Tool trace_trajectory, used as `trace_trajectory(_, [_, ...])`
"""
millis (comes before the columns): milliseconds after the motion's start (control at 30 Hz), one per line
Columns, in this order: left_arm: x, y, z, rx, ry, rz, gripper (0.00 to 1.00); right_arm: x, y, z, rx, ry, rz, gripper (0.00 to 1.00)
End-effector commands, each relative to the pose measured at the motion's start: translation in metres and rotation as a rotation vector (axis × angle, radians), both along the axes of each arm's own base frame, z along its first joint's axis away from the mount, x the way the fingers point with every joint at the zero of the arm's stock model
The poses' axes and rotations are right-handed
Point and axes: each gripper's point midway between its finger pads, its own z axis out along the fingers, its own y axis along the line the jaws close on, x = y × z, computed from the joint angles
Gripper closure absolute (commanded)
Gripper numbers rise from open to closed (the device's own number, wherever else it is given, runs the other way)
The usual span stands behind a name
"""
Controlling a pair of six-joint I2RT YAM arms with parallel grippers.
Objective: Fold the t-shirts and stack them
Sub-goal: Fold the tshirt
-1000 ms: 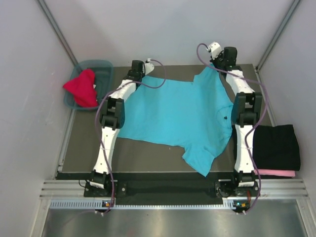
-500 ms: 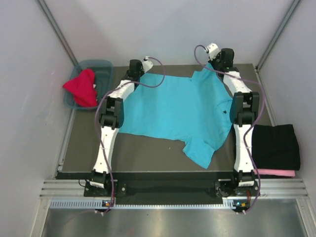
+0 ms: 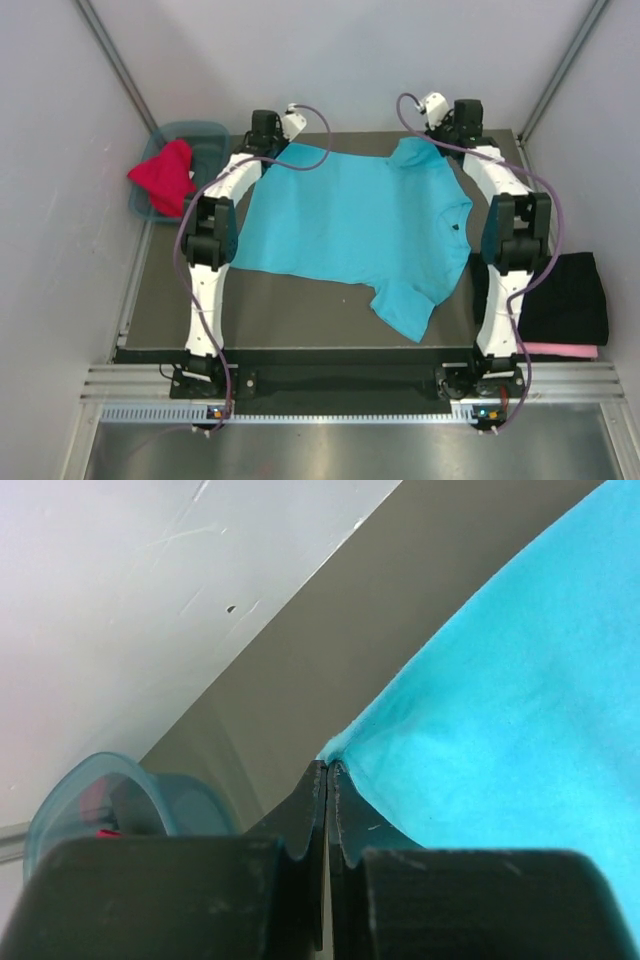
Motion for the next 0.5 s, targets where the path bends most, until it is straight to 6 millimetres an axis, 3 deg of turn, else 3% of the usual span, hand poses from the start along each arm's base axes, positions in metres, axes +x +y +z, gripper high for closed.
trace_trajectory(0, [-0.004, 0.005, 0.037, -0.052, -0.056, 0.003, 1.00, -0.016, 0.006, 0.047, -0.001, -0.067, 0.022, 1.00])
trace_trajectory(33, [-0.005, 0.006, 0.042, -0.058, -0.062, 0.006, 1.00, -0.020, 0.007, 0.054, -0.003, -0.075, 0.025, 1.00])
trace_trajectory(233, [-0.014, 0.016, 0.061, -0.088, -0.089, 0.026, 1.00, -0.041, 0.003, 0.053, -0.017, -0.049, 0.027, 1.00])
trace_trajectory(467, [-0.023, 0.030, 0.069, -0.124, -0.089, 0.059, 1.00, -0.061, 0.002, 0.045, -0.017, -0.018, 0.026, 1.00])
